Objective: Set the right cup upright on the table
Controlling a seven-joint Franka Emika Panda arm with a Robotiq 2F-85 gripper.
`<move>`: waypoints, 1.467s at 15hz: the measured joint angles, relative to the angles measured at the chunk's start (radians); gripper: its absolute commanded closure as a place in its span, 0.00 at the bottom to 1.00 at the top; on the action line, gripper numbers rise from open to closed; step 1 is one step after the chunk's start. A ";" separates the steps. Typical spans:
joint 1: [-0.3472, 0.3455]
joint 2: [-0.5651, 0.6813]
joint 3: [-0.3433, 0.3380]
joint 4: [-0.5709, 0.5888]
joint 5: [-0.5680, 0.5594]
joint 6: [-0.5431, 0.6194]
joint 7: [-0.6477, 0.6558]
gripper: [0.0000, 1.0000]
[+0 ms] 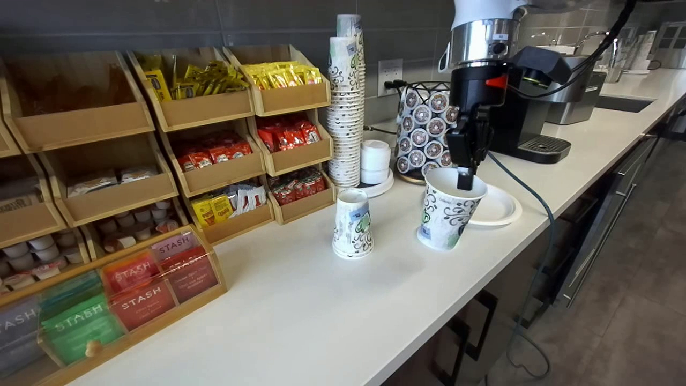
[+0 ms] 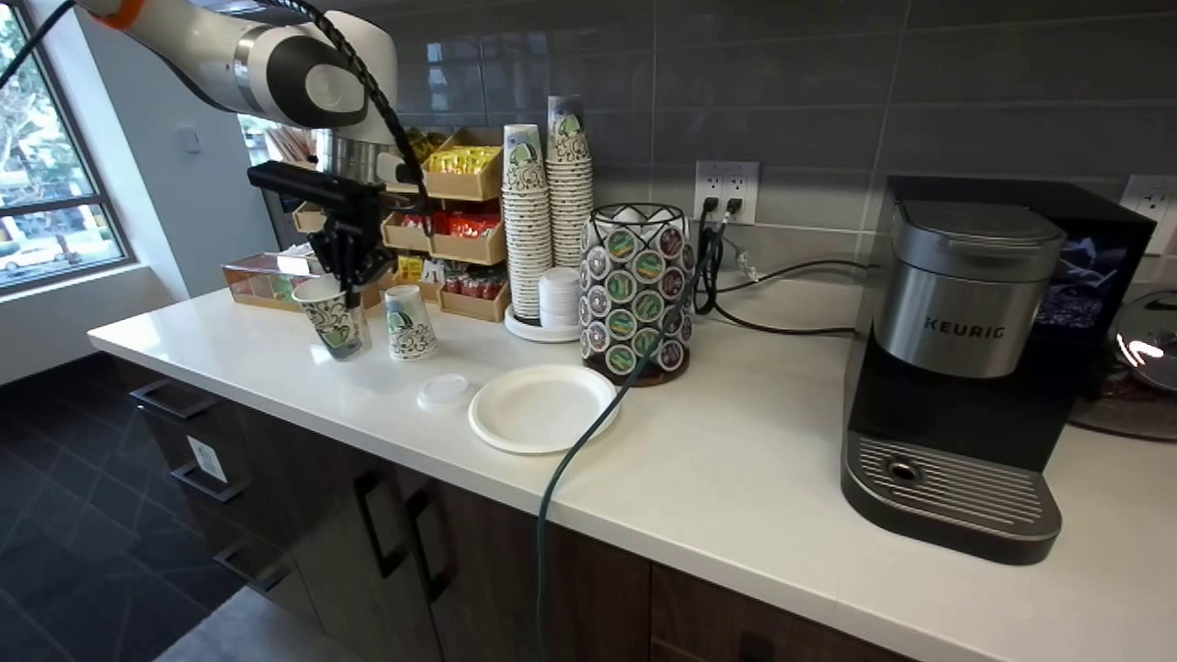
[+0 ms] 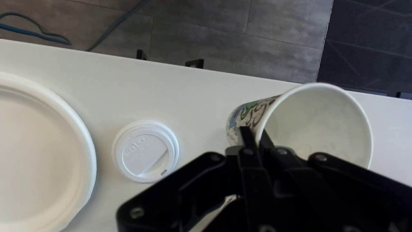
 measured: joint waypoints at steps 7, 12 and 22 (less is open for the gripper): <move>-0.039 0.175 -0.009 0.138 0.081 0.002 0.113 0.97; -0.087 0.265 -0.029 0.224 0.135 0.002 0.172 0.97; -0.116 0.394 -0.032 0.372 0.183 0.002 0.260 0.96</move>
